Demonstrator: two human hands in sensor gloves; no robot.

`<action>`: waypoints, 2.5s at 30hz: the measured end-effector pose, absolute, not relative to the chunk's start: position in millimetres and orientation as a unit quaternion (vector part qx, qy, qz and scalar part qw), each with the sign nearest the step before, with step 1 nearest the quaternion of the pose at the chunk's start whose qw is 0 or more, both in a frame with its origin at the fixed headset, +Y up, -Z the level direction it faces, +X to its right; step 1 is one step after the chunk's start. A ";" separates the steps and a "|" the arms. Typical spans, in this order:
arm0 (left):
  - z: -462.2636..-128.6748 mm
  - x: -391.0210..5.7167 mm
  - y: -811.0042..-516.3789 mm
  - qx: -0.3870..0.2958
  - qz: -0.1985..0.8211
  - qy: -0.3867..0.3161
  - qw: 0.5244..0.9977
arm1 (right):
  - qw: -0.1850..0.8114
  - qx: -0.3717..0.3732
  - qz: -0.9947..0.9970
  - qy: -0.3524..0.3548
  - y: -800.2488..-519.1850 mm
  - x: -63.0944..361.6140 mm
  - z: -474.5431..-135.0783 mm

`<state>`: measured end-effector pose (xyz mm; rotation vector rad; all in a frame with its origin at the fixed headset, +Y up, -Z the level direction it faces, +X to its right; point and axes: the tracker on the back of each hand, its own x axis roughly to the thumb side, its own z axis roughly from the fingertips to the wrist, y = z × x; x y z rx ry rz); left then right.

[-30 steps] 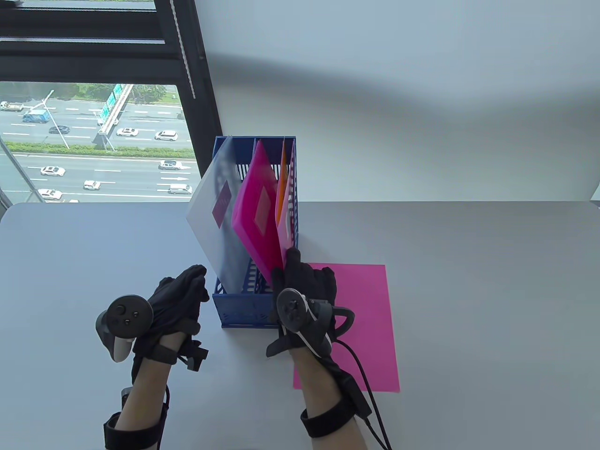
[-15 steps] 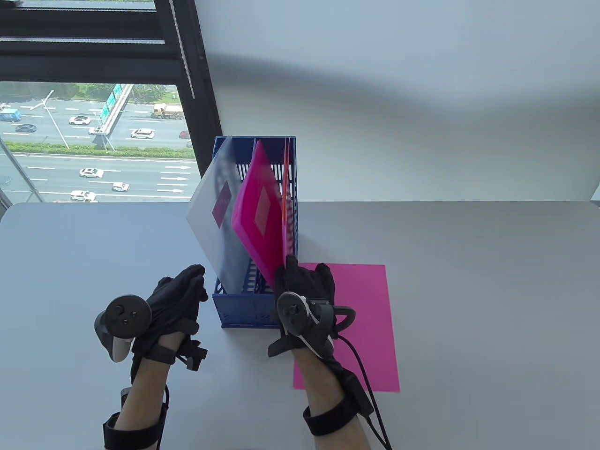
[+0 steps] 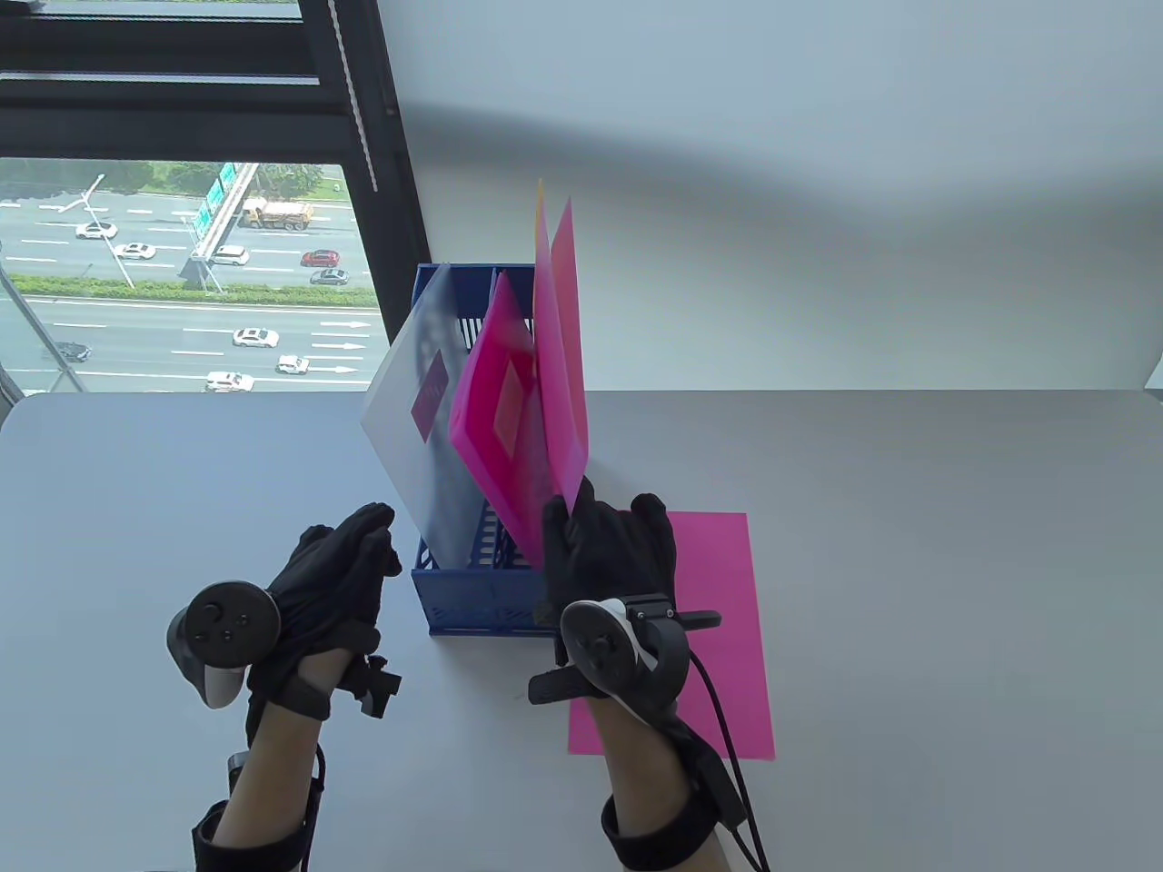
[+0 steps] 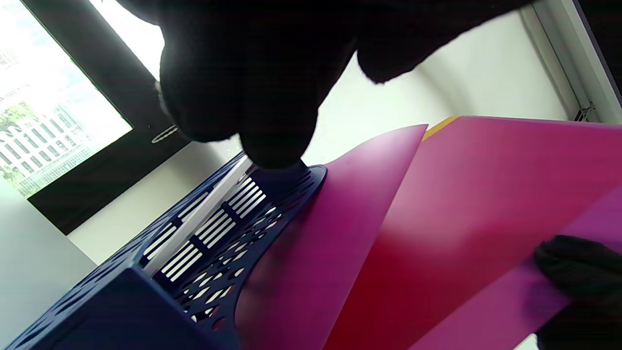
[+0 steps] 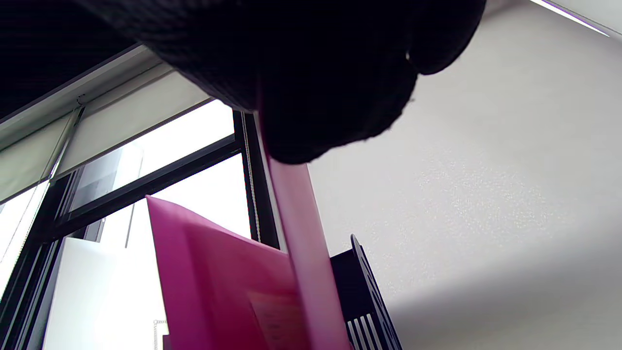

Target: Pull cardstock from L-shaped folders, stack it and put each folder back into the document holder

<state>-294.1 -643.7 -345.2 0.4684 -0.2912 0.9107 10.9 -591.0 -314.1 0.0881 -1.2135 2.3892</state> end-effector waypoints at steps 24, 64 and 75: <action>-304.8 -193.7 -628.3 0.269 0.227 -0.268 0.897 | 0.326 0.101 0.835 -0.431 -560.7 -1.2 -273.2; -344.5 -275.0 -624.7 0.082 0.552 -0.364 0.746 | 0.591 0.063 0.765 -0.248 -594.7 104.8 -324.1; -355.0 -265.4 -638.6 0.004 0.572 -0.407 0.712 | 0.717 0.133 0.679 -0.087 -621.7 115.2 -355.5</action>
